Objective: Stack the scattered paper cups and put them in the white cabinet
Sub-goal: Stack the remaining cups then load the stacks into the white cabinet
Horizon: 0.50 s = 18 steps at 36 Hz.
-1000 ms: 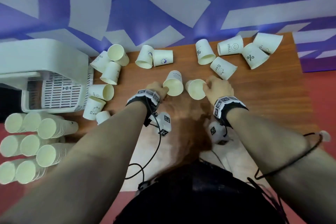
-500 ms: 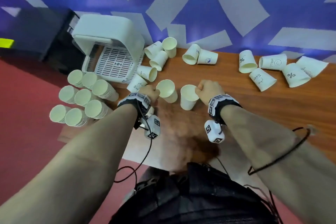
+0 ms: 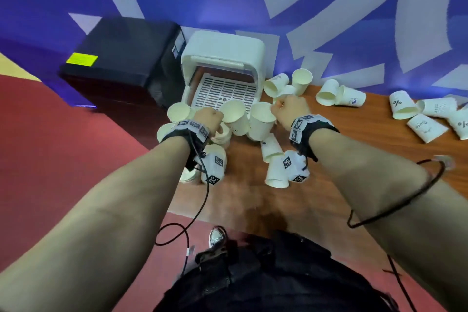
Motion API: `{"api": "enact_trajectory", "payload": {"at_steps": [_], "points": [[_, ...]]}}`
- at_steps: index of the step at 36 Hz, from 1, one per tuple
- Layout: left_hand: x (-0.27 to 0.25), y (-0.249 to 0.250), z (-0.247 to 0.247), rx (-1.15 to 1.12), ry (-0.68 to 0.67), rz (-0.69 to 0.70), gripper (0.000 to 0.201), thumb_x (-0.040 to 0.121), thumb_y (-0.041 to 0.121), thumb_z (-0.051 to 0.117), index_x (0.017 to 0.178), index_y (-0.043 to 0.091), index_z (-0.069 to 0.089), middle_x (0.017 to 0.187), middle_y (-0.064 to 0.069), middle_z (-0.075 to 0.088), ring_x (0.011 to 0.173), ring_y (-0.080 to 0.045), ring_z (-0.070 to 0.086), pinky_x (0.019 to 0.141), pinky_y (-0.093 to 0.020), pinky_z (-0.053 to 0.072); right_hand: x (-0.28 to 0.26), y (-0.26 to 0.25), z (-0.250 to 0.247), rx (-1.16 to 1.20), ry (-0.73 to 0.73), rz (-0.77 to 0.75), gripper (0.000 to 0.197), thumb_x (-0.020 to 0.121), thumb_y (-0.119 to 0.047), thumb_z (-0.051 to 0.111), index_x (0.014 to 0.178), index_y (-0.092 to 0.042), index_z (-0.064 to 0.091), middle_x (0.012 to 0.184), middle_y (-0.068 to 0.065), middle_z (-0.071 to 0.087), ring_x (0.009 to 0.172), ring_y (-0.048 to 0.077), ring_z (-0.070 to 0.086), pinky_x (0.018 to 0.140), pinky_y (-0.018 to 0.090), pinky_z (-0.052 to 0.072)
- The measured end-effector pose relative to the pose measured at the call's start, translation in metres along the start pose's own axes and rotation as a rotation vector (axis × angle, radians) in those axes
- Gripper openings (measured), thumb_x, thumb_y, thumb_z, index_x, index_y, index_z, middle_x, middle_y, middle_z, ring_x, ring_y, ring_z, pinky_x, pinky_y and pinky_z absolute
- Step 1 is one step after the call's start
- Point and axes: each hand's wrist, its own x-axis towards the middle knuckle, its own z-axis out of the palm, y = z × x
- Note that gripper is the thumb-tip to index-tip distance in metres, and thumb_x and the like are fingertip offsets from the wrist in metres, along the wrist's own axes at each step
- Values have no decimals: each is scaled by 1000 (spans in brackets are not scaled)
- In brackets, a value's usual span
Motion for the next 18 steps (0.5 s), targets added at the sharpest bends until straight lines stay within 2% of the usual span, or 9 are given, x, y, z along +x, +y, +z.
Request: {"api": "enact_trajectory", "payload": {"at_steps": [3, 5, 7, 9, 11, 13, 15, 18], "points": [[-2, -22, -39, -33, 12, -4, 27, 101, 18, 43, 80, 8, 55, 62, -1, 54, 51, -14, 51, 48, -21, 39, -3, -44, 16, 20, 25, -15, 25, 87, -26, 55, 82, -4, 64, 82, 16, 68, 80, 33, 64, 70, 36, 51], [-4, -36, -65, -36, 23, 1, 26, 100, 18, 43, 81, 6, 57, 64, -6, 58, 55, -22, 55, 52, -22, 43, -3, -70, 26, 23, 39, -28, 26, 87, -23, 54, 87, 0, 65, 85, 19, 69, 83, 34, 64, 73, 39, 54], [-4, -52, -88, -19, 48, 8, 30, 96, 18, 44, 78, 2, 61, 71, -11, 65, 63, -27, 59, 62, -29, 49, -2, -93, 35, 9, 50, -35, 25, 87, -22, 55, 88, 0, 66, 88, 20, 68, 85, 36, 64, 72, 37, 53], [-4, -66, -106, -5, 82, 0, 35, 90, 20, 44, 72, 2, 68, 75, -12, 71, 64, -28, 62, 68, -33, 53, -1, -112, 44, -7, 57, -56, 24, 86, -21, 54, 86, -1, 66, 87, 21, 68, 84, 36, 64, 73, 40, 56], [-3, -79, -119, -7, 110, -11, 37, 88, 20, 43, 66, 6, 69, 74, -11, 73, 64, -26, 63, 67, -31, 53, 4, -125, 54, -16, 51, -76, 22, 84, -21, 52, 79, -4, 66, 78, 19, 69, 79, 35, 65, 72, 43, 57], [1, -89, -127, -25, 131, -30, 36, 89, 20, 44, 63, 9, 67, 72, -9, 72, 65, -25, 64, 66, -30, 51, 12, -132, 64, -25, 52, -91, 21, 82, -20, 50, 75, -7, 66, 73, 15, 69, 75, 31, 67, 68, 42, 58], [5, -97, -132, -49, 149, -59, 35, 88, 20, 45, 61, 11, 65, 69, -7, 71, 69, -27, 65, 70, -31, 52, 20, -136, 73, -25, 47, -88, 22, 81, -19, 49, 76, -8, 67, 70, 14, 70, 69, 29, 69, 66, 41, 59], [12, -105, -136, -94, 168, -103, 33, 88, 23, 46, 64, 11, 66, 77, -12, 73, 77, -30, 68, 78, -36, 55, 30, -140, 83, -38, 40, -96, 22, 83, -16, 49, 75, -5, 66, 71, 17, 70, 68, 31, 69, 64, 41, 60]]}}
